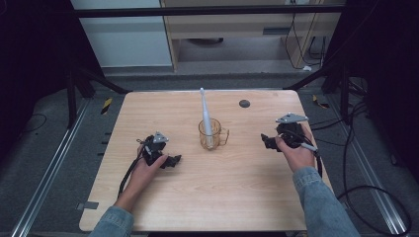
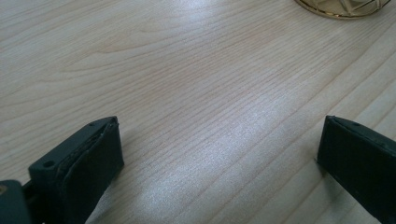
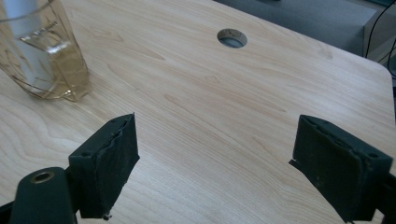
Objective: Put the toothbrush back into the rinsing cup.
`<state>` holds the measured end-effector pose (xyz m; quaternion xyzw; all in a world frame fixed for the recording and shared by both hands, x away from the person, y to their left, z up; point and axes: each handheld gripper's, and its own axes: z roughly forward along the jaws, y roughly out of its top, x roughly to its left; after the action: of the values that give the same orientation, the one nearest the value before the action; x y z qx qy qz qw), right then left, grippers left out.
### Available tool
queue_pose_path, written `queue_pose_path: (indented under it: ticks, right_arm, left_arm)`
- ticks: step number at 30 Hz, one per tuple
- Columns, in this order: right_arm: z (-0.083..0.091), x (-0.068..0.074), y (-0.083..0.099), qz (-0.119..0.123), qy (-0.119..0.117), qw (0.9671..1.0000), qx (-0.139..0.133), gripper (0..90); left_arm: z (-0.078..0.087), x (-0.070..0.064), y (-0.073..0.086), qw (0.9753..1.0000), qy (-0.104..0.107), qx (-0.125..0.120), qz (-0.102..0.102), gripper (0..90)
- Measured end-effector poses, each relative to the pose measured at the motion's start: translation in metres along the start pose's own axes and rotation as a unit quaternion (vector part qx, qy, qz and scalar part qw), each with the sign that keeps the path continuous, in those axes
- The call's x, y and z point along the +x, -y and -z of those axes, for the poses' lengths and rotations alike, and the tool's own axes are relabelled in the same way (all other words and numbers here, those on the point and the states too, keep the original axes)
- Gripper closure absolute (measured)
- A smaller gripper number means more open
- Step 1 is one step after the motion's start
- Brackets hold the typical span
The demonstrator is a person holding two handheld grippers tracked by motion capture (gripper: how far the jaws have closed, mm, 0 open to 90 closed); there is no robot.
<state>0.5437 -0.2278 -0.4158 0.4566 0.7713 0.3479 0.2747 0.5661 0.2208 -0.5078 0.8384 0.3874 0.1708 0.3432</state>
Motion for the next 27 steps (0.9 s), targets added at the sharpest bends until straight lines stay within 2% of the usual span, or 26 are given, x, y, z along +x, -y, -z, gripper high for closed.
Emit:
queue_pose_path:
  ticks: [4,5,12,15,27]
  right_arm:
    - [-0.013,-0.003,0.004,-0.005,0.002,0.9999,0.012,14.2]
    - [-0.021,-0.005,0.008,-0.011,0.003,0.9998,0.018,14.2]
    - [-0.044,-0.009,0.016,-0.031,0.004,0.9988,0.037,14.7]
    - [-0.048,-0.009,0.017,-0.031,0.006,0.9988,0.038,15.0]
    - [-0.065,-0.017,0.023,-0.060,0.010,0.9973,0.041,14.9]
  left_arm:
    - [0.000,0.000,0.000,1.0000,0.000,0.001,0.000,0.0]
    - [0.000,0.000,0.000,1.0000,0.000,0.001,0.000,0.0]
    - [0.000,0.000,0.000,1.0000,0.000,0.000,0.000,0.0]
    - [0.000,0.000,0.000,1.0000,0.000,0.000,0.000,0.0]
    - [0.000,0.000,0.000,1.0000,0.000,0.000,0.000,0.0]
